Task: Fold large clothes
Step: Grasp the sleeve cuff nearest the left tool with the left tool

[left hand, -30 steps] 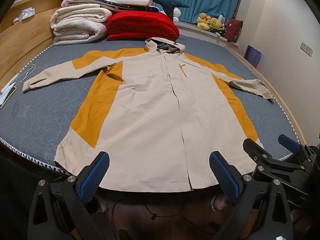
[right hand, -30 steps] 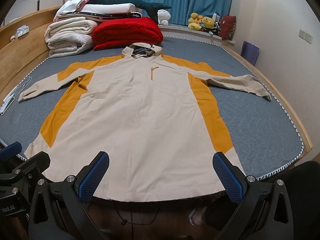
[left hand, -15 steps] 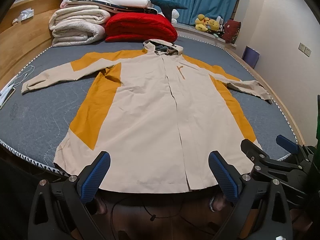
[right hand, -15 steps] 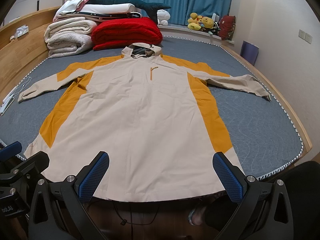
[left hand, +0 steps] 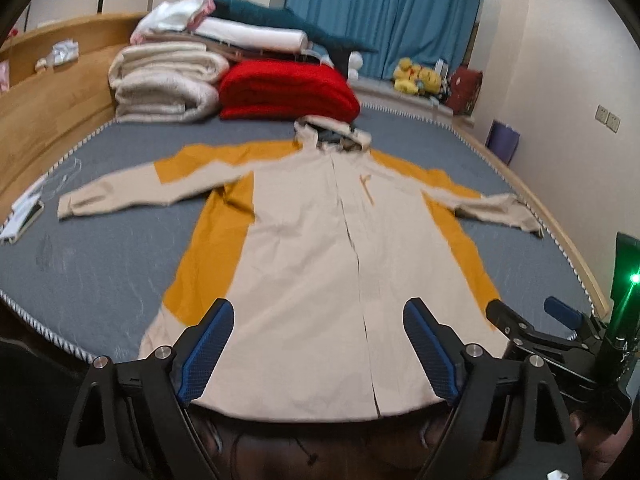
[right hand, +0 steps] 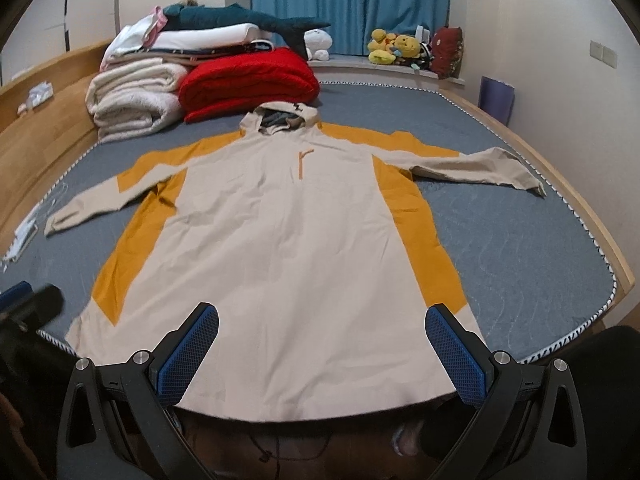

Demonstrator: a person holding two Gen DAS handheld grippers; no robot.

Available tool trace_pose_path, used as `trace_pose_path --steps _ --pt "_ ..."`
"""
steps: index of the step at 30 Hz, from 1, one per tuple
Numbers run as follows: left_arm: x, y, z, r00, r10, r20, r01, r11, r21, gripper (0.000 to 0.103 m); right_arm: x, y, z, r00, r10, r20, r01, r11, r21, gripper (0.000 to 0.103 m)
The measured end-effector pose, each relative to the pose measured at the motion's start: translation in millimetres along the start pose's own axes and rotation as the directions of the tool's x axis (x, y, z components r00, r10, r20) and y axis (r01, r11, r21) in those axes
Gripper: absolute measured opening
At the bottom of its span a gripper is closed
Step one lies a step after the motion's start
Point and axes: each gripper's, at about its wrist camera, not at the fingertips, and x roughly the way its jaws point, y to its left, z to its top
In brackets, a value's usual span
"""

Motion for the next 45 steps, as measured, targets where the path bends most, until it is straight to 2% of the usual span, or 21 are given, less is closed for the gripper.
trace_pose_path --steps 2,4,8,10,13,15,17,20,22,23,25,27,28,30,33,34,36,38,41,42,45 --pt "4.0 3.9 10.0 0.998 0.029 0.058 -0.03 0.999 0.018 0.081 0.5 -1.2 7.8 1.0 -0.007 0.019 0.007 1.0 -0.003 0.102" --pt "17.6 10.1 23.3 0.996 0.065 0.055 -0.065 0.998 0.01 0.07 0.8 -5.2 18.5 0.998 -0.039 0.055 0.04 0.999 -0.016 0.102" --pt "43.7 30.8 68.9 0.99 0.08 0.118 -0.078 0.997 -0.023 0.07 0.1 -11.8 51.7 0.993 -0.048 0.112 0.052 0.998 -0.037 0.102" --pt "59.1 38.2 89.4 0.985 0.11 0.133 -0.11 0.994 -0.011 0.07 1.4 -16.3 79.5 0.986 -0.043 0.164 0.051 0.998 -0.048 0.099" --pt "82.1 59.1 131.3 0.978 0.12 0.172 -0.118 0.993 -0.025 0.07 14.6 -18.3 124.1 0.979 -0.004 0.203 0.014 0.999 -0.044 0.09" --pt "104.7 80.2 157.8 0.971 0.158 0.179 -0.152 0.987 -0.044 0.07 28.1 -16.9 151.3 0.976 0.016 0.218 -0.01 0.999 -0.031 0.082" --pt "126.7 98.8 171.9 0.966 0.193 0.17 -0.186 0.981 -0.054 0.07 47.3 -15.0 182.5 0.971 0.04 0.234 -0.037 0.999 -0.019 0.077" --pt "172.5 134.3 183.6 0.954 0.273 0.126 -0.27 0.962 -0.043 0.065 75.5 -10.5 220.6 0.964 0.048 0.263 -0.047 0.999 -0.011 0.076" --pt "204.3 164.6 181.4 0.946 0.321 0.049 -0.319 0.947 -0.044 0.056 100.7 -5.9 245.5 0.958 0.058 0.281 -0.055 0.998 -0.019 0.076" --pt "213.2 177.4 180.1 0.948 0.319 0.022 -0.316 0.946 -0.069 0.054 114.0 -2.0 253.8 0.957 0.075 0.281 -0.071 0.997 -0.024 0.076" --pt "238.0 218.5 170.1 0.947 0.315 -0.072 -0.322 0.933 -0.161 0.041 136.3 -0.1 264.2 0.95 0.114 0.289 -0.11 0.993 -0.031 0.076" --pt "248.7 254.6 163.6 0.927 0.346 -0.143 -0.372 0.897 -0.239 0.032 154.6 1.3 262.8 0.948 0.102 0.302 -0.091 0.995 -0.049 0.076" --pt "248.4 266.3 161.3 0.921 0.355 -0.161 -0.387 0.882 -0.269 0.031 167.3 2.5 260.0 0.953 0.087 0.291 -0.073 0.995 -0.061 0.076" --pt "249.0 306.3 156.5 0.908 0.372 -0.193 -0.419 0.83 -0.368 0.031 188.8 7.7 257.8 0.969 0.1 0.226 -0.082 0.993 -0.086 0.076" --pt "247.8 346.9 150.2 0.883 0.421 -0.207 -0.469 0.772 -0.43 0.031 206.2 13.6 265.5 0.976 0.109 0.187 -0.087 0.988 -0.125 0.076" --pt "245.1 363.9 144.9 0.871 0.438 -0.221 -0.49 0.742 -0.458 0.031 211.7 16.1 266.8 0.979 0.107 0.174 -0.084 0.987 -0.135 0.076" --pt "246.4 392.0 136.2 0.871 0.428 -0.241 -0.489 0.702 -0.518 0.031 219.8 18.0 266.3 0.982 0.114 0.148 -0.094 0.987 -0.133 0.076" --pt "249.2 417.7 127.9 0.876 0.414 -0.246 -0.478 0.677 -0.56 0.032 229.2 18.2 264.3 0.986 0.124 0.114 -0.11 0.987 -0.121 0.076" --pt "247.0 444.6 115.2 0.861 0.43 -0.272 -0.501 0.625 -0.599 0.035 240.6 21.1 261.9 0.99 0.11 0.083 -0.099 0.987 -0.123 0.076" --pt "243.5 454.2 107.9 0.859 0.429 -0.281 -0.503 0.597 -0.625 0.037 245.0 22.3 260.0 0.993 0.097 0.072 -0.088 0.988 -0.126 0.076" --pt "244.0 481.5 96.5 0.871 0.396 -0.292 -0.476 0.527 -0.704 0.041 257.5 26.6 254.9 0.996 0.087 0.029 -0.083 0.988 -0.132 0.072"
